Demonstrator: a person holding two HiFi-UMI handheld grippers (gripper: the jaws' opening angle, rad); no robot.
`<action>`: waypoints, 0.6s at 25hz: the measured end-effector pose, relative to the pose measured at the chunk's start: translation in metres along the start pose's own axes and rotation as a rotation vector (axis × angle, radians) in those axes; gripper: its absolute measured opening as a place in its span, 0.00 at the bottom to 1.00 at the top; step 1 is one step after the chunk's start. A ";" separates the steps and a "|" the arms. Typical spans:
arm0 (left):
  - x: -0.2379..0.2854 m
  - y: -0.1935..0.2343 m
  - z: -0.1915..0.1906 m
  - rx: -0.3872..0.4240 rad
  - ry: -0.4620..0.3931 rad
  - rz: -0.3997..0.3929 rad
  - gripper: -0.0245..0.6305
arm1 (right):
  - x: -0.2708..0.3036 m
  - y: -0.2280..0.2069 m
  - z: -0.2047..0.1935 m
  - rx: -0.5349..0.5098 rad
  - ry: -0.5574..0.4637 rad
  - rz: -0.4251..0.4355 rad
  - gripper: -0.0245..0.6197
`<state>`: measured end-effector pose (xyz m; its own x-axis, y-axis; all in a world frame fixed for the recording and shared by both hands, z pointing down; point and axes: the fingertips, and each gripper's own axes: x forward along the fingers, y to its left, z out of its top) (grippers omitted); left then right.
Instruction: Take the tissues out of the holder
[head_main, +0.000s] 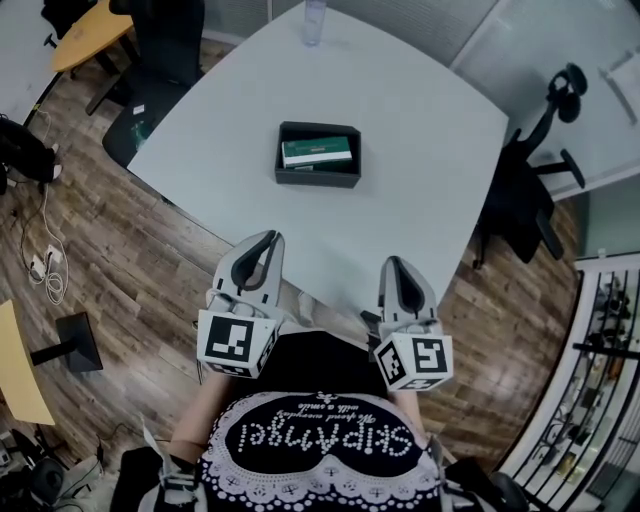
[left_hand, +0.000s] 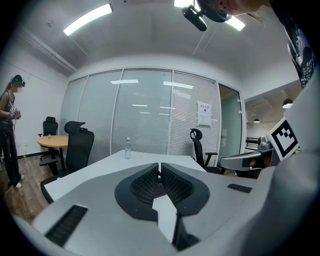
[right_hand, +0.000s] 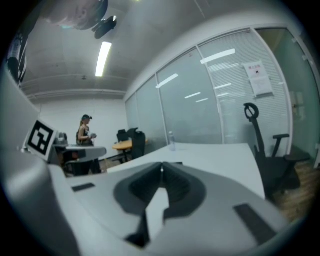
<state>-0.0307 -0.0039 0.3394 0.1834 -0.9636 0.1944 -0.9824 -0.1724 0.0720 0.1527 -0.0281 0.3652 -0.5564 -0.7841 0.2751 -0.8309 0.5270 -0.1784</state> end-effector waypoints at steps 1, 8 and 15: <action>0.001 0.000 0.000 0.001 0.001 0.001 0.09 | 0.001 0.000 0.000 0.002 -0.001 0.001 0.09; 0.011 0.004 0.000 -0.006 0.009 -0.014 0.09 | 0.006 -0.001 -0.001 0.010 0.010 -0.014 0.09; 0.027 0.020 0.003 -0.013 0.028 -0.047 0.09 | 0.022 0.002 0.001 0.024 0.023 -0.052 0.09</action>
<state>-0.0458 -0.0343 0.3428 0.2300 -0.9486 0.2175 -0.9723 -0.2141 0.0942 0.1388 -0.0447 0.3696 -0.5120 -0.8025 0.3064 -0.8590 0.4772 -0.1853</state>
